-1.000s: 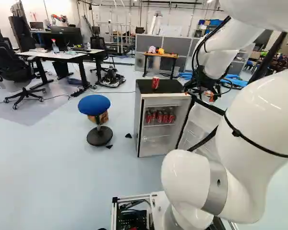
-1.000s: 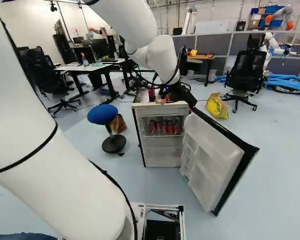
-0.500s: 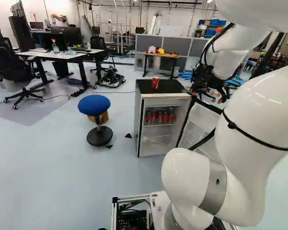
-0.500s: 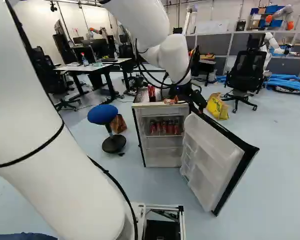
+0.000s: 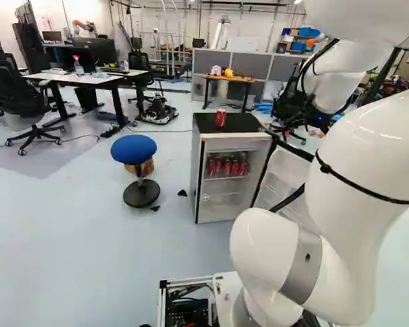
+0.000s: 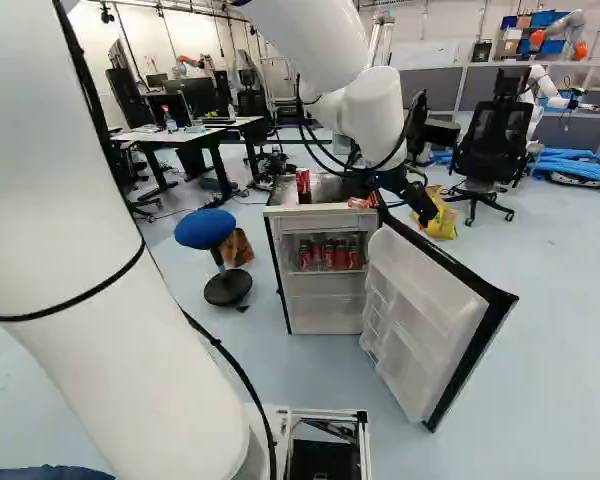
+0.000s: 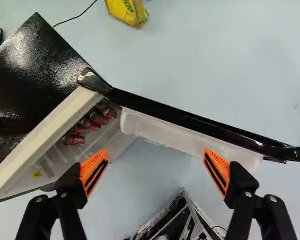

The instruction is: Grab a drink from the fridge

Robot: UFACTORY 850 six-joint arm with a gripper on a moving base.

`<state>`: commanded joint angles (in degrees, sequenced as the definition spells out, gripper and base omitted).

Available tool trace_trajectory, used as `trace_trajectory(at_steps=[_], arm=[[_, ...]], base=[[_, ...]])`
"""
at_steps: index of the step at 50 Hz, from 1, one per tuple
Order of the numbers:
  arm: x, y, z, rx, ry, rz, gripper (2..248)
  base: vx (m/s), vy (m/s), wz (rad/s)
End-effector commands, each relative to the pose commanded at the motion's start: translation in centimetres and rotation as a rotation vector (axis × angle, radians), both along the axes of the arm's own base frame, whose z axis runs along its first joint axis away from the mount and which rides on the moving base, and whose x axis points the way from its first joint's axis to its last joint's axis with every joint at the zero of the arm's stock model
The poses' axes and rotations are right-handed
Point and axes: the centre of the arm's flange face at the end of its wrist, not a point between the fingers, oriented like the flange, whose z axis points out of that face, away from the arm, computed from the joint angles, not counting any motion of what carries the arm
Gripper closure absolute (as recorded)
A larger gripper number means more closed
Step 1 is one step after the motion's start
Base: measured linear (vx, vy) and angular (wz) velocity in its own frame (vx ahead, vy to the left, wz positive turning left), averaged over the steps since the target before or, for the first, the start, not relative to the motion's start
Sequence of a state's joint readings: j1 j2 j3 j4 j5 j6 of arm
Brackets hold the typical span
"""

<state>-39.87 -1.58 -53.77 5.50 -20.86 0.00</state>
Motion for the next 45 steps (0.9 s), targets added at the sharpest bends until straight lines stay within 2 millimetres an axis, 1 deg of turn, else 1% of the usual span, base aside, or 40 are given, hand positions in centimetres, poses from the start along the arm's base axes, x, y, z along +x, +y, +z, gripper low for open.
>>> trace_trajectory(at_steps=[38, 45], arm=[[0.3, -7.1, 0.0, -0.006, -0.006, -0.098, 3], [0.7, -8.5, -0.5, -0.002, -0.002, -0.112, 3]], base=[[0.0, 0.0, 0.0], [0.0, 0.0, 0.0]])
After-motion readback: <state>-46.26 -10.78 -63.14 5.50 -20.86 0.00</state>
